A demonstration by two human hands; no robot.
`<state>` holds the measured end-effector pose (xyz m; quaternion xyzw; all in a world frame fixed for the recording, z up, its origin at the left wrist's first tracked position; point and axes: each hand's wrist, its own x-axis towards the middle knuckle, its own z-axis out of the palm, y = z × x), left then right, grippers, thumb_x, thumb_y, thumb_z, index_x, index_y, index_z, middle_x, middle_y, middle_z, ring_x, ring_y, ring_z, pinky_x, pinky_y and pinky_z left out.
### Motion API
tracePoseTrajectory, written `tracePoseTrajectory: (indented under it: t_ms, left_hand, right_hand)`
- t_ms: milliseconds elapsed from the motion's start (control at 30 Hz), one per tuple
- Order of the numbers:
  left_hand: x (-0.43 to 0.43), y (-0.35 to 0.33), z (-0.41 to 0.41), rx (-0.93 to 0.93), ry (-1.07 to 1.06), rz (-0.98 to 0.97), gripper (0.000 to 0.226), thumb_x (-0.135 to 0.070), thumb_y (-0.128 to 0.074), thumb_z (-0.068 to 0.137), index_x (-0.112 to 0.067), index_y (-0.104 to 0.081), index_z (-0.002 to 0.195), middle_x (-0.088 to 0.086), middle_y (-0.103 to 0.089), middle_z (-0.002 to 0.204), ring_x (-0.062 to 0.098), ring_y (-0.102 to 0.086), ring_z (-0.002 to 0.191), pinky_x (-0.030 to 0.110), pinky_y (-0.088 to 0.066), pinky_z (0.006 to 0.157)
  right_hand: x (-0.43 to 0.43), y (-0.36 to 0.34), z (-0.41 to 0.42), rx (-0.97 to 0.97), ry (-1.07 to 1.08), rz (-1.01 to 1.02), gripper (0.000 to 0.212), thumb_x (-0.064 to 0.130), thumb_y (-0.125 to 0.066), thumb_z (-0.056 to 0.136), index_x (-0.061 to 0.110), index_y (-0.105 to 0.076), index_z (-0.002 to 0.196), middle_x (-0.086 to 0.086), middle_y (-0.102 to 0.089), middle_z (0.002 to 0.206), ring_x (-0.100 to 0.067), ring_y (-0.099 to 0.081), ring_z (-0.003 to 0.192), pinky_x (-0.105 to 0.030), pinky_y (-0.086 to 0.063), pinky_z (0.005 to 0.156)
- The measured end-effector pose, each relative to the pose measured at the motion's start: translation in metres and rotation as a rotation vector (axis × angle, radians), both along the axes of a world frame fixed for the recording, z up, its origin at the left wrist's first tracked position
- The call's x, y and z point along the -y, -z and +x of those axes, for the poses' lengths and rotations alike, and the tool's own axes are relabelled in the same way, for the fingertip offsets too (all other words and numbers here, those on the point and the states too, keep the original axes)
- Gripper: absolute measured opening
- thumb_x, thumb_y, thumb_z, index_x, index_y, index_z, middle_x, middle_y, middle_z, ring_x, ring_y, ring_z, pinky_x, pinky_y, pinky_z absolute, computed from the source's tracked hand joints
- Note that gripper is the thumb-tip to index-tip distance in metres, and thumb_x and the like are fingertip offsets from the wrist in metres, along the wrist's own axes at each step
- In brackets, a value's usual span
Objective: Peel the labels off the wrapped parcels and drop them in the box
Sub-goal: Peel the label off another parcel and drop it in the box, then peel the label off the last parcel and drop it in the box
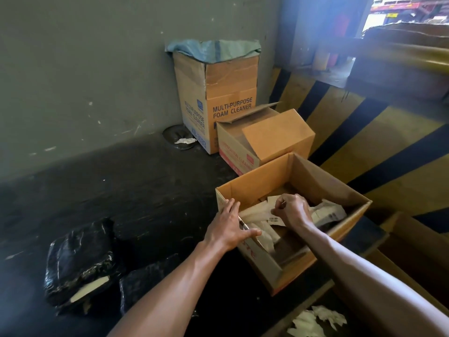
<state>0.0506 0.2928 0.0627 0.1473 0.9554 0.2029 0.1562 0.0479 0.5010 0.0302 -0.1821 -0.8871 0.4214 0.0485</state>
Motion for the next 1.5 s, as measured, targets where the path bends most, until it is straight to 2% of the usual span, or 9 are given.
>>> tracePoseTrajectory:
  t_ms: [267,400,633,733,833,1067,1133,1333,1500]
  left_hand:
    - [0.000,0.001,-0.001,-0.001,-0.013,0.037,0.115,-0.072,-0.066,0.072,-0.018,-0.008,0.156,-0.001,-0.003,0.164,0.018,-0.004,0.150,0.048,-0.026,0.117]
    - [0.000,0.005,-0.002,-0.039,-0.042,0.095,0.114,-0.067,-0.070,0.073,-0.017,-0.009,0.156,0.000,-0.007,0.164,0.019,-0.008,0.150,0.046,-0.026,0.116]
    - [0.011,0.005,-0.008,-0.081,-0.089,0.180,0.102,-0.050,-0.072,0.081,-0.015,-0.012,0.155,0.005,-0.012,0.163,0.023,-0.017,0.148,0.041,-0.027,0.115]
    - [0.036,0.004,-0.010,-0.107,-0.143,0.237,0.098,-0.049,-0.071,0.082,-0.016,-0.015,0.155,0.005,-0.016,0.162,0.022,-0.020,0.147,0.042,-0.029,0.115]
    - [0.075,-0.002,-0.012,-0.115,-0.235,0.254,0.095,-0.049,-0.069,0.084,-0.018,-0.015,0.155,0.004,-0.015,0.162,0.020,-0.019,0.148,0.044,-0.030,0.116]
    - [0.229,-0.007,-0.004,-0.139,-0.514,0.292,0.090,-0.049,-0.067,0.086,-0.015,-0.019,0.155,0.005,-0.023,0.160,0.021,-0.027,0.145,0.037,-0.029,0.114]
    - [0.276,-0.004,0.008,-0.119,-0.621,0.289,0.089,-0.048,-0.068,0.086,-0.016,-0.020,0.155,0.004,-0.024,0.159,0.022,-0.029,0.144,0.037,-0.030,0.113]
    - [0.394,0.021,0.049,-0.072,-0.918,0.318,0.082,-0.041,-0.073,0.082,-0.016,-0.033,0.149,0.007,-0.043,0.146,0.026,-0.041,0.135,0.041,-0.038,0.109]
    - [0.439,0.046,0.063,0.021,-0.987,0.422,0.055,-0.029,-0.071,0.086,-0.017,-0.048,0.134,0.000,-0.056,0.125,0.022,-0.051,0.124,0.033,-0.040,0.098]
  right_hand:
    - [0.004,0.000,-0.003,0.039,0.024,-0.078,0.022,0.012,-0.064,0.093,0.018,-0.069,0.072,0.002,-0.068,0.077,-0.018,-0.067,0.074,-0.013,-0.045,0.045]
    - [0.005,-0.002,0.000,0.091,-0.018,-0.006,0.009,0.017,-0.072,0.092,0.013,-0.063,0.091,-0.002,-0.064,0.088,-0.006,-0.060,0.066,-0.014,-0.039,0.045]
    - [0.006,-0.005,0.004,0.160,-0.014,0.040,0.046,0.033,-0.077,0.086,0.009,-0.062,0.123,-0.008,-0.064,0.119,-0.021,-0.064,0.099,-0.026,-0.050,0.067]
    - [0.018,-0.013,0.002,0.146,-0.007,0.078,0.051,0.036,-0.077,0.086,0.007,-0.062,0.125,-0.010,-0.061,0.127,-0.020,-0.060,0.101,-0.024,-0.046,0.065]
    - [0.036,-0.026,-0.009,0.084,-0.005,0.106,0.055,0.040,-0.077,0.085,0.008,-0.063,0.128,-0.011,-0.062,0.129,-0.024,-0.061,0.109,-0.031,-0.048,0.076]
    - [0.156,-0.065,-0.044,-0.119,-0.136,0.153,0.046,0.039,-0.075,0.086,0.014,-0.065,0.124,-0.006,-0.064,0.130,-0.024,-0.059,0.118,-0.041,-0.052,0.096]
    - [0.205,-0.067,-0.049,-0.112,-0.221,0.196,0.051,0.041,-0.073,0.087,0.014,-0.063,0.130,-0.005,-0.064,0.129,-0.024,-0.057,0.121,-0.036,-0.047,0.098]
    - [0.352,-0.038,-0.042,0.014,-0.503,0.176,0.054,0.036,-0.070,0.092,0.014,-0.056,0.139,-0.005,-0.059,0.133,-0.018,-0.059,0.118,-0.025,-0.046,0.086]
    - [0.437,0.004,-0.035,0.243,-0.589,0.101,0.067,0.044,-0.068,0.091,0.016,-0.045,0.147,-0.005,-0.053,0.145,-0.021,-0.052,0.131,-0.034,-0.044,0.100]
